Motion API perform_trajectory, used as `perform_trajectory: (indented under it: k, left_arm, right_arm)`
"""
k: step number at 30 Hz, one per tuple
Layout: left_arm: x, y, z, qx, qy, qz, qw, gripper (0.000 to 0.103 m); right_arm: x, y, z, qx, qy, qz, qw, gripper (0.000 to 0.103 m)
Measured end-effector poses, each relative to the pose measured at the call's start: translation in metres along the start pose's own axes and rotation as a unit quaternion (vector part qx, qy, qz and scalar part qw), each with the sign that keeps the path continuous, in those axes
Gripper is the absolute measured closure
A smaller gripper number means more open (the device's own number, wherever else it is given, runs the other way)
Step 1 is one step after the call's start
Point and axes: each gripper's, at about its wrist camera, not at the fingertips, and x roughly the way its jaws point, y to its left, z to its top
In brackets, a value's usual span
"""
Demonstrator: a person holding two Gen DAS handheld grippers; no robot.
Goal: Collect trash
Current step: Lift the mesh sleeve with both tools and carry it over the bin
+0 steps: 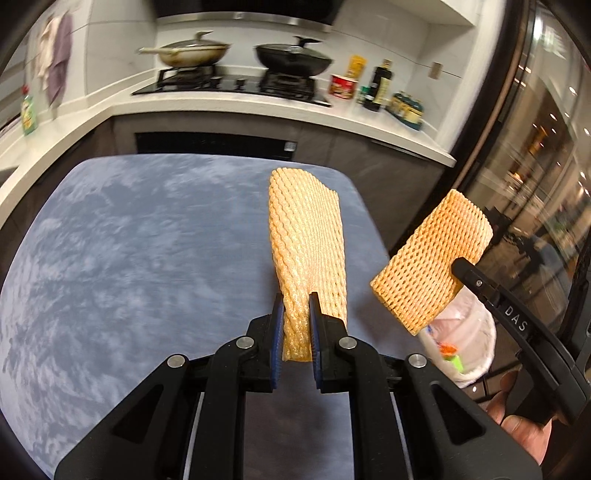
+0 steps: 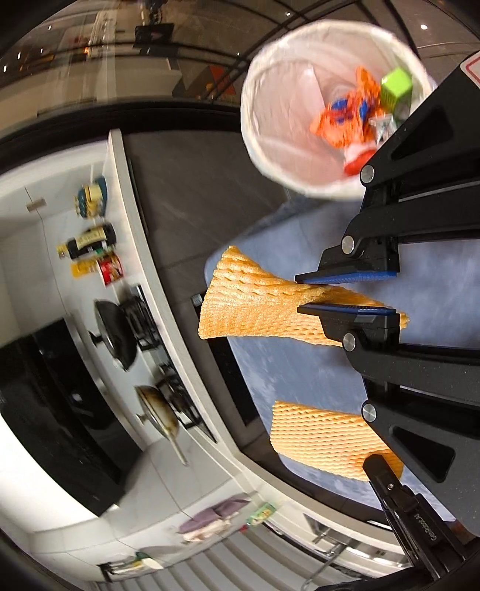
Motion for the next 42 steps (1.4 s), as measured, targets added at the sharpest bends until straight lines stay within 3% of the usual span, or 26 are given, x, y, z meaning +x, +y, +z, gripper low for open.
perform_trajectory:
  k: [22,29,42]
  left_arm:
    - [-0.005,-0.154,-0.032,0.118,0.007,-0.06,0.9912,0.091]
    - [0.001,-0.184,-0.038,0.14,0.012,-0.068,0.9878,0.091]
    - [0.013,-0.206,-0.039,0.149,0.021,-0.072,0.986,0.091]
  right_arm:
    - [-0.087,-0.156,-0.004,0.096,-0.045,-0.065,0.992,0.093]
    - [-0.094,-0.184,-0.009,0.118,-0.046,-0.073,0.989,0.093]
    - [-0.092,-0.205,-0.01,0.136,-0.042,-0.078,0.987,0.093]
